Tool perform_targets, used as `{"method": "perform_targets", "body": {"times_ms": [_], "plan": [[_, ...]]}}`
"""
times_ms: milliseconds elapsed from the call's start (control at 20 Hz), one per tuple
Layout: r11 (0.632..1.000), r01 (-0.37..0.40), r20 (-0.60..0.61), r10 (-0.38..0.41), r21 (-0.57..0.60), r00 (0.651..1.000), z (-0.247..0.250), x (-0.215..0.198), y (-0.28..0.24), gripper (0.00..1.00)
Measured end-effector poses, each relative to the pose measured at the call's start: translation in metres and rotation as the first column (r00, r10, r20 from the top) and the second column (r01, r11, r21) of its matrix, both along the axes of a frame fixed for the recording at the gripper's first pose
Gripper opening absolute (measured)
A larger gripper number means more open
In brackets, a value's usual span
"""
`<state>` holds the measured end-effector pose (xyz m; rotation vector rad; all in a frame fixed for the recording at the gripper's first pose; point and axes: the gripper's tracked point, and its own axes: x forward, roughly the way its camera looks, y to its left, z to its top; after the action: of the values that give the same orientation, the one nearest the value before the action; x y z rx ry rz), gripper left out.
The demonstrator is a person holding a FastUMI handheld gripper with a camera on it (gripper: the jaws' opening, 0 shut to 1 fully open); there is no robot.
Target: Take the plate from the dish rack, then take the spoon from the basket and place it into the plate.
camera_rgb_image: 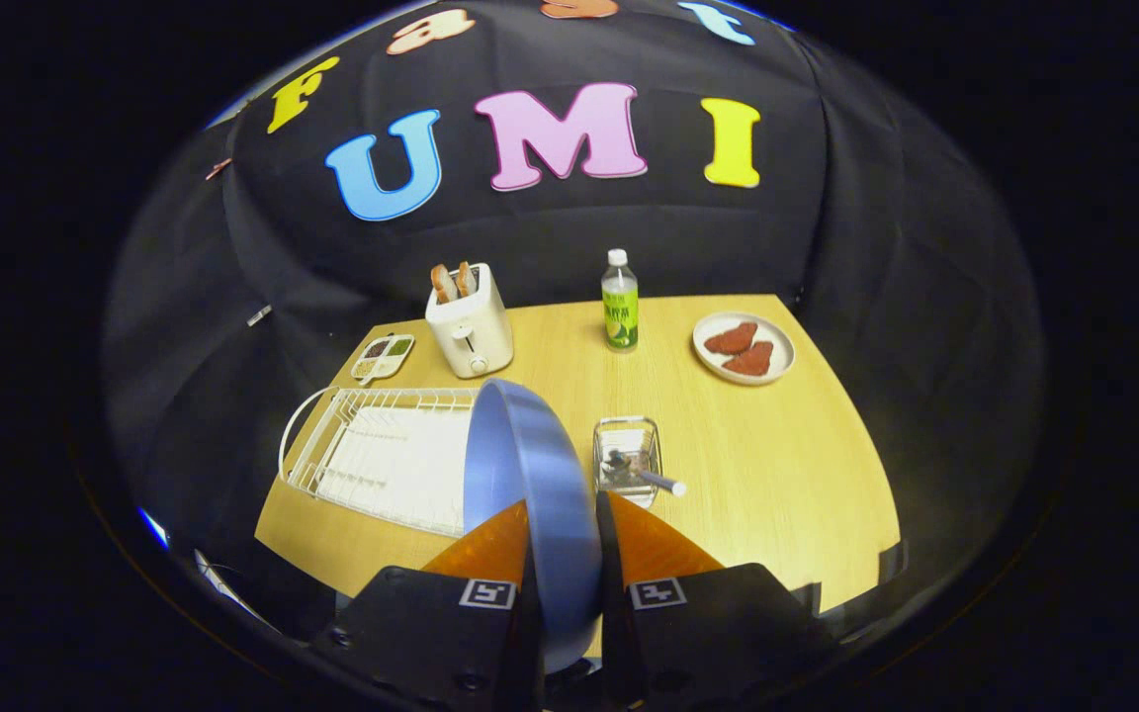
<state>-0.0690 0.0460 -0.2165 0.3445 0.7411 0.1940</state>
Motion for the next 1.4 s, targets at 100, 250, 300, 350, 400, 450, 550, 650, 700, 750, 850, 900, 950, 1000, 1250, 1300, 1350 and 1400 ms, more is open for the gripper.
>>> {"method": "perform_targets", "body": {"times_ms": [100, 250, 300, 350, 400, 450, 550, 650, 700, 750, 850, 900, 950, 1000, 1250, 1300, 1350, 1400], "plan": [[0.998, 0.002, -0.039, 0.0, 0.059, 0.999, -0.03, -0.017, -0.003, 0.27], [0.989, 0.02, -0.099, -0.006, 0.143, 0.995, -0.065, -0.035, -0.007, 0.27], [0.988, 0.025, -0.112, -0.007, 0.154, 0.994, -0.076, -0.038, -0.01, 0.27], [0.986, 0.024, -0.124, -0.003, 0.167, 0.992, -0.088, -0.04, -0.012, 0.27], [0.982, 0.029, -0.142, -0.003, 0.184, 0.99, -0.1, -0.042, -0.013, 0.27], [0.976, 0.035, -0.161, 0.0, 0.214, 0.987, -0.109, -0.046, -0.011, 0.27], [0.958, 0.049, -0.191, 0.007, 0.284, 0.981, -0.123, -0.047, -0.003, 0.27], [0.946, 0.049, -0.225, 0.026, 0.32, 0.974, -0.141, -0.052, 0.003, 0.27], [0.947, 0.05, -0.236, 0.028, 0.319, 0.971, -0.146, -0.056, 0.004, 0.27], [0.949, 0.04, -0.243, 0.039, 0.313, 0.969, -0.157, -0.054, 0.006, 0.27], [0.952, 0.015, -0.247, 0.064, 0.306, 0.967, -0.17, -0.053, 0.008, 0.27], [0.942, 0.015, -0.253, 0.075, 0.335, 0.965, -0.174, -0.05, 0.013, 0.27], [0.938, 0.018, -0.257, 0.077, 0.346, 0.963, -0.175, -0.052, 0.012, 0.27], [0.935, 0.021, -0.26, 0.077, 0.353, 0.962, -0.178, -0.048, 0.012, 0.27], [0.959, 0.052, -0.319, 0.041, 0.278, 0.947, -0.208, -0.05, 0.004, 0.42], [0.965, 0.052, -0.331, 0.037, 0.258, 0.943, -0.213, -0.05, 0.002, 0.47], [0.968, 0.05, -0.339, 0.038, 0.247, 0.94, -0.215, -0.051, 0.002, 0.52], [0.973, 0.052, -0.345, 0.029, 0.223, 0.938, -0.216, -0.052, -0.004, 0.54]]}}
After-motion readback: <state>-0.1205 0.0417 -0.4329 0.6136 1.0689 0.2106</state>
